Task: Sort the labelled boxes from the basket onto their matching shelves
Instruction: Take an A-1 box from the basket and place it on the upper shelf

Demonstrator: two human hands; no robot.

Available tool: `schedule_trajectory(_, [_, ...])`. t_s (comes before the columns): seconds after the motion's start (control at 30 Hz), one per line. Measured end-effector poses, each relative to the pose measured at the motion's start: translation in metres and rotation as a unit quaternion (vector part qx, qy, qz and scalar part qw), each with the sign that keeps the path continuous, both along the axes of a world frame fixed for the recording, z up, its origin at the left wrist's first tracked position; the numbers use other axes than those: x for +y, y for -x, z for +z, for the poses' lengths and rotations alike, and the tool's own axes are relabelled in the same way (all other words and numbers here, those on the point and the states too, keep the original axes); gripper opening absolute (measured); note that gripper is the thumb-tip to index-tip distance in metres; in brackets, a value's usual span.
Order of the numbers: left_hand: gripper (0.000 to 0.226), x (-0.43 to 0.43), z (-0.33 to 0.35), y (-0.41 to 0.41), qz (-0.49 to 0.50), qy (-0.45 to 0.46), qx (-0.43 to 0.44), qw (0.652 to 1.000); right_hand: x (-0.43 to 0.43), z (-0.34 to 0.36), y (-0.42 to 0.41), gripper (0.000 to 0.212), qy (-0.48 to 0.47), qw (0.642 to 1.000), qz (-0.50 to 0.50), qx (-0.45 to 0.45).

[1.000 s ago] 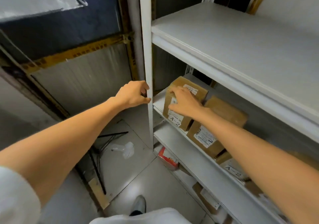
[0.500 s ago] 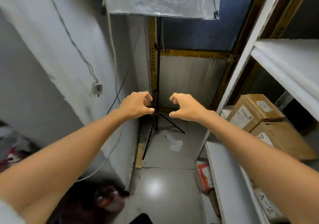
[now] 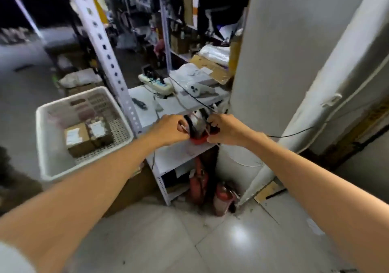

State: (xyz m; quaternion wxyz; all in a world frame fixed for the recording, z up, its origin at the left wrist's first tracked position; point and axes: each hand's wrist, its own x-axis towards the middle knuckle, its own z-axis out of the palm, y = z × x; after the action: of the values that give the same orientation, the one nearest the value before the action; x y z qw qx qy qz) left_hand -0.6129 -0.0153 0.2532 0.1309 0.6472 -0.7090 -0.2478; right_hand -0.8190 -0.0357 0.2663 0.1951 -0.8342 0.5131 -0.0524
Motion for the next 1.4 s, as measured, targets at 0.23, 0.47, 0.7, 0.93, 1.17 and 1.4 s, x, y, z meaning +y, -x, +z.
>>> schedule_trajectory(0.23, [0.044,0.105,-0.010,-0.201,0.191,-0.015,-0.037,0.981,0.038,-0.006,-0.208,0.059,-0.025,0.982,0.187,-0.024])
schedule_trajectory(0.47, [0.047,0.154,-0.036,-0.304,0.285,-0.032,-0.033,0.957,0.048,-0.033,-0.319,0.050,-0.054,0.971,0.233,0.029])
schedule_trajectory(0.7, [0.046,0.113,-0.068,-0.365,0.316,-0.039,-0.012,0.948,-0.005,-0.066,-0.394,0.058,-0.065,0.965,0.251,0.035])
schedule_trajectory(0.93, [0.046,0.018,-0.099,-0.433,0.324,-0.056,-0.008,0.944,-0.107,-0.104,-0.476,0.051,-0.078,0.960,0.263,0.057])
schedule_trajectory(1.17, [0.047,-0.070,-0.133,-0.493,0.320,-0.087,0.012,0.943,-0.191,-0.139,-0.542,0.057,-0.147,0.960,0.235,0.044])
schedule_trajectory(1.4, [0.046,-0.129,-0.180,-0.549,0.317,-0.139,0.036,0.938,-0.242,-0.192,-0.591,0.055,-0.214,0.966,0.144,0.032])
